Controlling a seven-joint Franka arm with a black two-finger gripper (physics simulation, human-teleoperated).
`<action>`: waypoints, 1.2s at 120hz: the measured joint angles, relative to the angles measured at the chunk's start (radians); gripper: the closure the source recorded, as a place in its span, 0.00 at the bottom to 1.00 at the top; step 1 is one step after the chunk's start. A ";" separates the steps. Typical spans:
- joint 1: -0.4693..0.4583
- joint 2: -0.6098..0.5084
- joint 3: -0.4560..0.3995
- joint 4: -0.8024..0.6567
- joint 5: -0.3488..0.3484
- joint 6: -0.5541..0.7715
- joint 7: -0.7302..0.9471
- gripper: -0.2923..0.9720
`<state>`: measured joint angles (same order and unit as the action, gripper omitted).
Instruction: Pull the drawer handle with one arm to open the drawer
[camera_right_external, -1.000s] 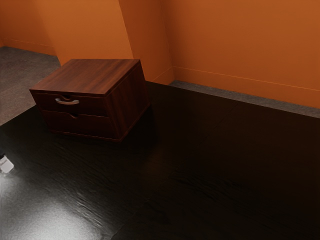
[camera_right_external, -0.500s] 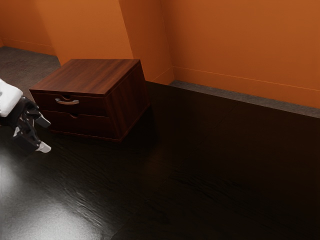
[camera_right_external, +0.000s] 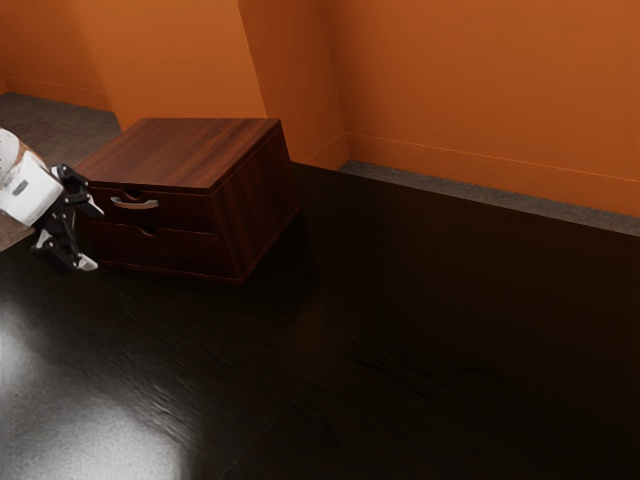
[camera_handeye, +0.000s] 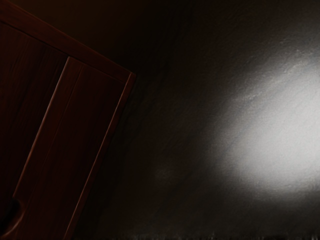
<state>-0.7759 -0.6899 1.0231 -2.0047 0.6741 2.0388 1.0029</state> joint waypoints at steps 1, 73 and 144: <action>-0.004 0.002 0.005 0.004 0.002 0.001 0.003 0.23; -0.434 0.052 0.442 0.267 0.052 0.058 0.104 0.23; -0.570 0.051 0.596 0.343 0.065 0.111 0.145 0.23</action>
<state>-1.3460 -0.6393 1.6192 -1.6619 0.7387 2.1503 1.1483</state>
